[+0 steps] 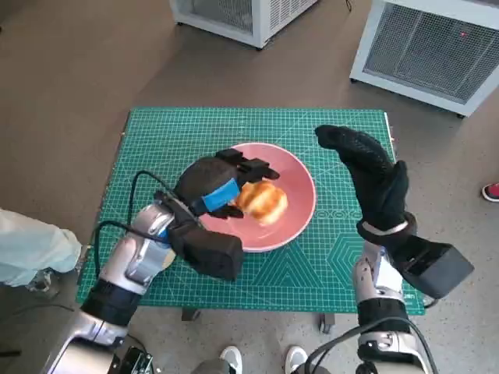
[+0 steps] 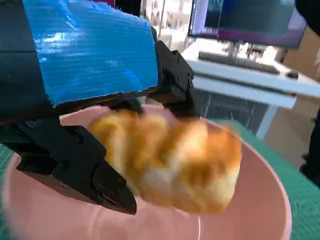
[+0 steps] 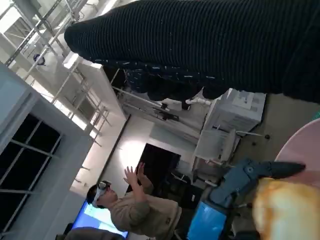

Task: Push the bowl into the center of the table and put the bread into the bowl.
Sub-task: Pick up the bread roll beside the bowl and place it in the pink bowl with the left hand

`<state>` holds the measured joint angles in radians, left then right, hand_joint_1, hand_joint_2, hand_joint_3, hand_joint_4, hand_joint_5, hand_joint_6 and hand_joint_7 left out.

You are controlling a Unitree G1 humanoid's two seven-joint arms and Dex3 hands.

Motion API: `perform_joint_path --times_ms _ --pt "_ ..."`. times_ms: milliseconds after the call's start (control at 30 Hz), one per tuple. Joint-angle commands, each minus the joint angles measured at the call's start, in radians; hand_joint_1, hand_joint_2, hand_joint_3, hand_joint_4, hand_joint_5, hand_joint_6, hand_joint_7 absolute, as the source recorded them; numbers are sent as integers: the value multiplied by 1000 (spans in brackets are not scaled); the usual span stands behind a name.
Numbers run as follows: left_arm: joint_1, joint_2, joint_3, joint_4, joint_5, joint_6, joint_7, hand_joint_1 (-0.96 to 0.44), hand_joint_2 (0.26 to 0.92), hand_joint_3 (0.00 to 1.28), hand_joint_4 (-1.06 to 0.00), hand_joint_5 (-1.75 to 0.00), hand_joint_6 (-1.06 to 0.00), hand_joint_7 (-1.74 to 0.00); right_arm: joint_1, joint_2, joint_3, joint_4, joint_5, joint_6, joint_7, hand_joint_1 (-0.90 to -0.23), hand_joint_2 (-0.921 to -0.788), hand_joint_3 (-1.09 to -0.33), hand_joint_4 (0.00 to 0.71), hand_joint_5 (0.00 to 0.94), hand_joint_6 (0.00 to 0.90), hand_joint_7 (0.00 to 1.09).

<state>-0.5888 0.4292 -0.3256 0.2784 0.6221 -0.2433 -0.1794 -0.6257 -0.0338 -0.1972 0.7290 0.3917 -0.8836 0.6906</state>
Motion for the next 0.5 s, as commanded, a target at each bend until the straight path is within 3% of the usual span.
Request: perform_joint_path --times_ms 33,500 --pt "33 31 38 -72 -37 7 -30 -288 737 3 -72 -7 -210 -9 25 6 3 0 -5 12 -16 -771 -921 -861 179 0 -1 585" --pt "189 139 207 -310 -184 -4 -103 -336 725 0 -117 -18 -265 -27 24 11 16 2 -7 28 -19 -754 -921 -859 178 0 -1 580"
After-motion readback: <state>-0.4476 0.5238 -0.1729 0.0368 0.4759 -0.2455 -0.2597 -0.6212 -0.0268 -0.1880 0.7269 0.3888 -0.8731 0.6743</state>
